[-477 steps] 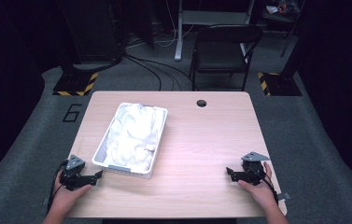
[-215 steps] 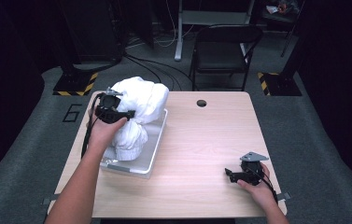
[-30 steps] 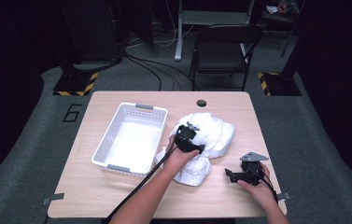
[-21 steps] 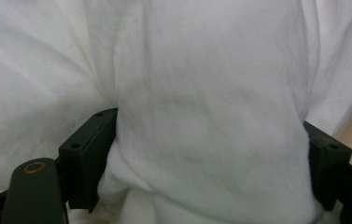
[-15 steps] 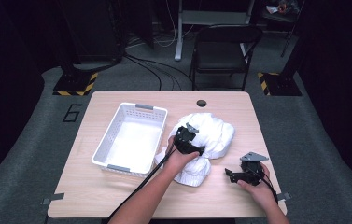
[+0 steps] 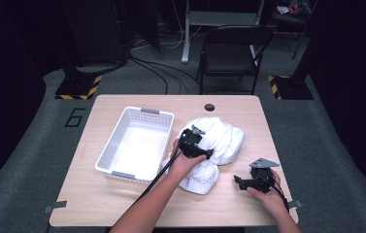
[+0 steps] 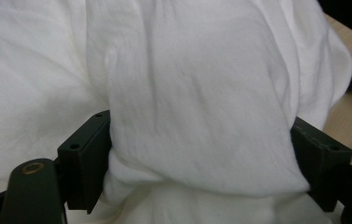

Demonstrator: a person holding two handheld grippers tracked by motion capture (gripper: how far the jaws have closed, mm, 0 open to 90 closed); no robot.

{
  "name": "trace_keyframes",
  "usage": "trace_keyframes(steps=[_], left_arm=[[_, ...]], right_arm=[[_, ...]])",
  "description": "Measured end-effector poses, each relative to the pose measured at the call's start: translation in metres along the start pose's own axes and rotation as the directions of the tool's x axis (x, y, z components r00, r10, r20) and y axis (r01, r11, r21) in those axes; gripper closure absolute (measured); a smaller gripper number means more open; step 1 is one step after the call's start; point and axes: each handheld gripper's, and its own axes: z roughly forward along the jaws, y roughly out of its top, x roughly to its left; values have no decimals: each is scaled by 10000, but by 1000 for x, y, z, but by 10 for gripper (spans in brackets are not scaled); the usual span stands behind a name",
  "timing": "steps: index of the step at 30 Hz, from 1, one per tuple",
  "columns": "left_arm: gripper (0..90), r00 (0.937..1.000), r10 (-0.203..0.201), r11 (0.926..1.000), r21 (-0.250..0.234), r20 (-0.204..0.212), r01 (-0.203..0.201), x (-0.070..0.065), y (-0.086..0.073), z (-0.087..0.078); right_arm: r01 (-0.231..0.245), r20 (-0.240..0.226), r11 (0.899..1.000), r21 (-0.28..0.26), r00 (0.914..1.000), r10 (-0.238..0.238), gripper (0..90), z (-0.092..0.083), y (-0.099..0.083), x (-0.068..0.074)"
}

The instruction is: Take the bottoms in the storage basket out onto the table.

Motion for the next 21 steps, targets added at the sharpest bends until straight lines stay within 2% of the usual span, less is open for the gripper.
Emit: trace_keyframes(steps=[2, 3, 5, 12, 13, 16, 18, 21], left_arm=[[195, 10000, 12, 10000, -97, 30, -12, 0, 4, -5], [197, 9998, -159, 9994, -309, 137, 163, 0, 6, -10], [200, 9993, -260, 9987, -440, 280, 273, 0, 9, -16], [209, 9989, -252, 9960, -844, 402, 285, 0, 19, -37], [214, 9985, -291, 9948, -961, 462, 335, 3, 22, -45], [215, 9982, -405, 9933, -1068, 448, 451, 6, 25, -52], [219, 9979, -500, 9914, -1186, 412, 545, 12, 29, -63], [226, 9983, -497, 9908, -1241, 299, 530, 18, 30, -73]], right_arm=[[4, 0, 10000, 0, 10000, -4, 107, 0, 0, 0], [6, 0, 10000, 2, 10000, -6, 107, 0, 0, 0], [5, 1, 10000, 3, 10000, -5, 107, 0, 0, 0], [4, 0, 10000, 1, 10000, -4, 106, 0, 0, 0], [0, 0, 10000, 4, 10000, 0, 106, 0, 0, 0], [3, 0, 10000, 2, 10000, -3, 106, 0, 0, 0], [4, 0, 10000, 4, 10000, -4, 106, 0, 0, 0], [4, 1, 10000, 3, 10000, -4, 107, 0, 0, 0]])
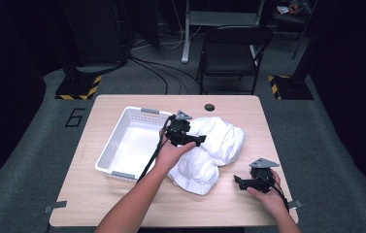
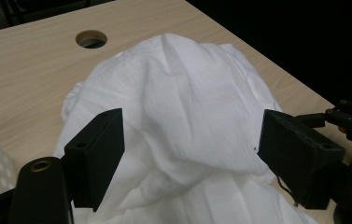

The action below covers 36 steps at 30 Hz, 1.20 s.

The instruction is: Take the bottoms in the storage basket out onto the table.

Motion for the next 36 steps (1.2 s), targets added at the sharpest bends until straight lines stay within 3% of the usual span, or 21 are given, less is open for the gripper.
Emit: trace_keyframes(steps=[13, 19, 26, 36], left_arm=[[280, 9987, 184, 9998, 33, -471, -183, 27, 5, -45], [289, 9983, -166, 9995, -267, -551, 152, 42, 1, -65], [297, 9958, -514, 9983, -302, -762, 492, 60, -19, -87], [301, 9912, -605, 9975, -440, -1181, 556, 74, -40, -109]], right_arm=[[0, -1, 10000, 3, 10000, 0, 107, 0, 0, 0], [2, 1, 10000, 4, 10000, -2, 107, 0, 0, 0], [3, 0, 10000, 4, 10000, -3, 107, 0, 0, 0], [3, 2, 10000, 4, 10000, -3, 107, 0, 0, 0]])
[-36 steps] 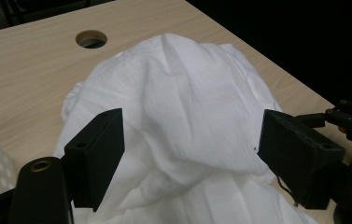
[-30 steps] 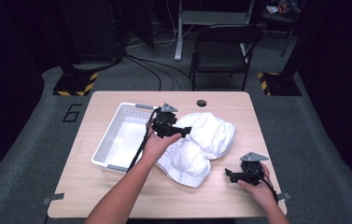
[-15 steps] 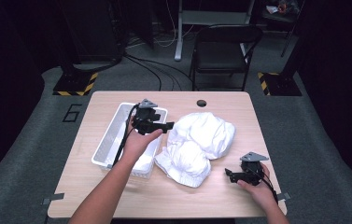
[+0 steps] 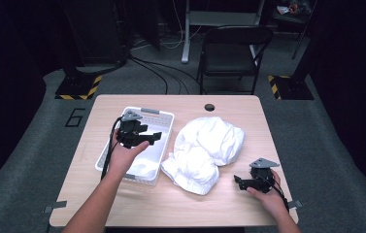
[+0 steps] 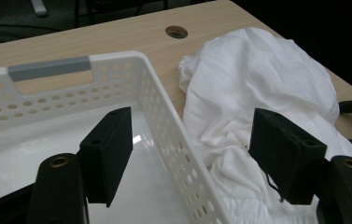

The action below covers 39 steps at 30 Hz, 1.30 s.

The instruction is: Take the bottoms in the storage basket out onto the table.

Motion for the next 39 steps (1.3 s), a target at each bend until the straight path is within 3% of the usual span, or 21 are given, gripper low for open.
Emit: trace_keyframes(steps=[7, 16, 20, 22, 27, 30, 39], left_arm=[[301, 10000, 31, 10000, 35, -50, -30, 6, -17, -8], [303, 9990, 428, 9980, 462, -161, -420, 14, -45, -17], [309, 9991, 363, 9990, 283, -207, -357, 19, -55, -23], [326, 9993, 364, 9984, 424, 6, -364, 23, -63, -26], [340, 9995, 323, 9986, 415, 55, -325, 27, -75, -28], [351, 9998, 118, 9994, 319, 131, -123, 30, -80, -29], [361, 9999, 50, 10000, -27, -150, -51, 39, -92, -35]], right_arm=[[1, -2, 10000, -2, 10000, -1, 107, 0, 0, 0], [-1, 0, 10000, -2, 10000, 1, 107, 0, 0, 0], [2, -2, 10000, 2, 10000, -2, 107, 0, 0, 0], [-2, -1, 10000, -1, 10000, 2, 107, 0, 0, 0], [-2, -1, 10000, 0, 10000, 2, 107, 0, 0, 0], [1, -1, 10000, -3, 10000, -1, 107, 0, 0, 0], [0, 1, 10000, -2, 10000, 0, 107, 0, 0, 0]])
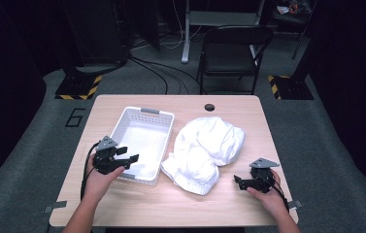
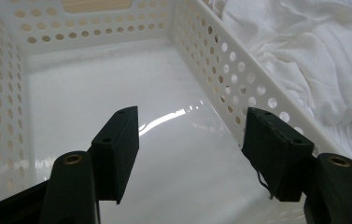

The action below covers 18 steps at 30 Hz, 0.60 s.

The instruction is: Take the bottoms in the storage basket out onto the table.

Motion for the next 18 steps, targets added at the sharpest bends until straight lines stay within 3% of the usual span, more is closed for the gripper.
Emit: trace_keyframes(steps=[9, 18], left_arm=[[361, 9969, -607, 9981, -120, -499, 601, 17, -9, -4], [360, 9942, -902, 9959, -93, -578, 898, 24, -13, -4]], right_arm=[[1, -2, 10000, 4, 10000, -1, 107, 0, 0, 0], [1, -4, 10000, 6, 10000, -1, 107, 0, 0, 0]])
